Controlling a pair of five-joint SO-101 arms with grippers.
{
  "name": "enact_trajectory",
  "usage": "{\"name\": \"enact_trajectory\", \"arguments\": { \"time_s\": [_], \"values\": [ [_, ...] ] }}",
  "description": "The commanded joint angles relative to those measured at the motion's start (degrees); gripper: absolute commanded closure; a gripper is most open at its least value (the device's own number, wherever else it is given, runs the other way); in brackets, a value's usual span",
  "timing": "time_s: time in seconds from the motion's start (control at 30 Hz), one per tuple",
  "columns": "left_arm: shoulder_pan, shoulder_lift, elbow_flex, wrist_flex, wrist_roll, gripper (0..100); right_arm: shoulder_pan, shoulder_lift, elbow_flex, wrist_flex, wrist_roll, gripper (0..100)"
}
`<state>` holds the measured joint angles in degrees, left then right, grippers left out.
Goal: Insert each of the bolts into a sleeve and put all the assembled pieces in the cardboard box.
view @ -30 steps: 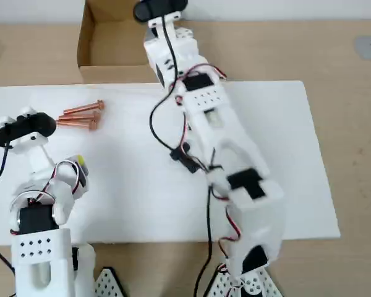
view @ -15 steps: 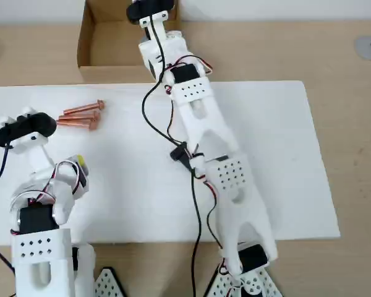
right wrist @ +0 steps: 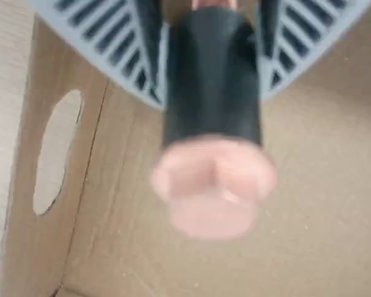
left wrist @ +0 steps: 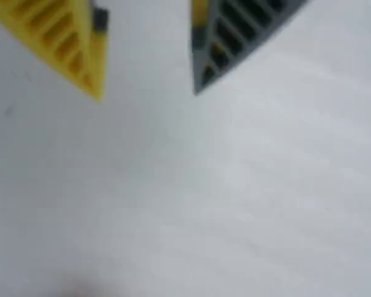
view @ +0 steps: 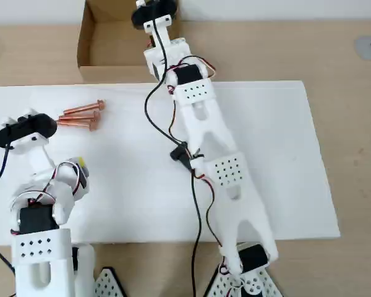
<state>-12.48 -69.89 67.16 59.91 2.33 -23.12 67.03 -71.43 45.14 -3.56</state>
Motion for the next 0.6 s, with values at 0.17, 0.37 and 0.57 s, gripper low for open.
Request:
{"name": "enact_trajectory", "arguments": {
  "time_s": [0.17,0.37,0.57],
  "values": [
    [-0.2,-0.1,-0.3,1.2,0.2,89,0.7,-1.7,-4.7,3.3,0.0,85.3],
    [-0.2,-0.3,-0.2,1.3,0.2,89,0.7,-1.9,-4.8,3.5,0.0,85.3],
    [-0.5,-0.4,-0.8,1.1,0.2,89,0.8,-2.2,-5.3,4.2,-0.3,85.3]
  ]
}}
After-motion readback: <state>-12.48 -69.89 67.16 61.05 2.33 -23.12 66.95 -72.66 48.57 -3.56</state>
